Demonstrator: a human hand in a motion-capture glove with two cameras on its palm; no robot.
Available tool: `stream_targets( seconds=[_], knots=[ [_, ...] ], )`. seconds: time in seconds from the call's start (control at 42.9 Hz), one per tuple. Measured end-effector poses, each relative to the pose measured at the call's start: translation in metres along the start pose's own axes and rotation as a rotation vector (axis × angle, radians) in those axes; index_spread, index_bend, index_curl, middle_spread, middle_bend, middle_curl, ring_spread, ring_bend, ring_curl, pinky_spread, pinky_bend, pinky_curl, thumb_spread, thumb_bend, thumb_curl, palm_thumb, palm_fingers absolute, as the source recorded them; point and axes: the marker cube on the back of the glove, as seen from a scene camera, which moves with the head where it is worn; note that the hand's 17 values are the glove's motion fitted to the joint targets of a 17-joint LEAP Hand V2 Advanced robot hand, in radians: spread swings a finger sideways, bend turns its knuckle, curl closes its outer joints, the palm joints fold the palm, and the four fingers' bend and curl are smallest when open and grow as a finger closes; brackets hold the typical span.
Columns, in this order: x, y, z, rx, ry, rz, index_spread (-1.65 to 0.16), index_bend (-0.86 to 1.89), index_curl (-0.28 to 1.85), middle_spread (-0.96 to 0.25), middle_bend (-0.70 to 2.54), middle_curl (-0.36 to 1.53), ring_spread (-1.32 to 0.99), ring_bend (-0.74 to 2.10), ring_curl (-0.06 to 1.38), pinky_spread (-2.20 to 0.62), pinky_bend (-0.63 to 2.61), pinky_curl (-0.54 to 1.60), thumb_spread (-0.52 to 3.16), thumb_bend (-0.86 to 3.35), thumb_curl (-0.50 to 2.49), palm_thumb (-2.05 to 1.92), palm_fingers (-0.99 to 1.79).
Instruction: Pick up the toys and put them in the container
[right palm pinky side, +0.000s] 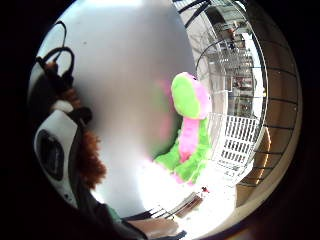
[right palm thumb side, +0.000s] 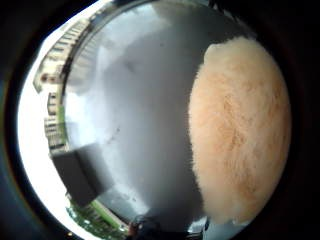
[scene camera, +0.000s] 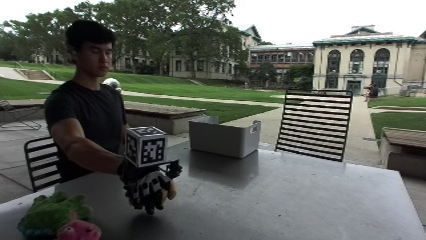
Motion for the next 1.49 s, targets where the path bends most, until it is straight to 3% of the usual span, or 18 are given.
stream_targets(
  seconds=[0.07, 0.21, 0.56, 0.77, 0.956, 1.119, 1.236, 1.329, 1.492],
  knots=[
    [-0.005, 0.001, -0.009, -0.013, -0.077, 0.011, -0.08, 1.07, 0.74, -0.28, 0.95, 0.39, -0.40, 0.99, 0.39, -0.51, 0.70, 0.27, 1.36, 0.65, 0.58, 1.03, 1.38],
    [-0.021, 0.003, -0.036, -0.071, -0.144, -0.005, -0.10, 0.87, 0.77, -0.24, 1.07, 0.43, -0.41, 1.04, 0.40, -0.50, 0.79, 0.32, 1.24, 0.62, 0.65, 1.01, 1.20],
    [-0.110, 0.045, -0.170, 0.042, -0.220, -0.129, -0.17, 0.43, 0.90, -0.34, 0.88, 0.41, -0.39, 1.15, 0.43, -0.46, 0.97, 0.39, 0.93, 0.24, 0.67, 0.62, 0.93],
    [-0.199, 0.086, -0.256, 0.139, -0.218, -0.268, -0.21, 0.29, 1.01, -0.38, 0.83, 0.41, -0.40, 1.13, 0.41, -0.45, 0.99, 0.39, 0.88, 0.18, 0.71, 0.62, 0.93],
    [-0.317, 0.164, -0.312, 0.224, -0.220, -0.406, -0.24, 0.18, 1.12, -0.40, 0.79, 0.42, -0.40, 1.11, 0.41, -0.45, 0.98, 0.38, 0.86, 0.15, 0.74, 0.63, 0.94],
    [-0.394, 0.222, -0.328, 0.257, -0.223, -0.538, -0.27, 0.14, 1.20, -0.42, 0.78, 0.44, -0.40, 1.13, 0.41, -0.45, 0.98, 0.37, 0.85, 0.14, 0.77, 0.65, 0.96],
    [-0.425, 0.253, -0.317, 0.260, -0.198, -0.864, -0.28, 0.13, 1.25, -0.42, 0.78, 0.46, -0.39, 1.15, 0.41, -0.46, 0.96, 0.37, 0.84, 0.13, 0.79, 0.67, 0.98],
    [-0.425, 0.231, -0.304, 0.212, -0.228, -0.757, -0.29, 0.13, 1.29, -0.43, 0.78, 0.47, -0.39, 1.15, 0.42, -0.46, 0.96, 0.37, 0.82, 0.12, 0.81, 0.68, 0.98],
    [-0.473, 0.276, -0.285, 0.233, -0.191, -0.874, -0.30, 0.12, 1.36, -0.43, 0.78, 0.49, -0.39, 1.16, 0.42, -0.46, 0.96, 0.37, 0.81, 0.10, 0.84, 0.69, 0.98]
  ],
)
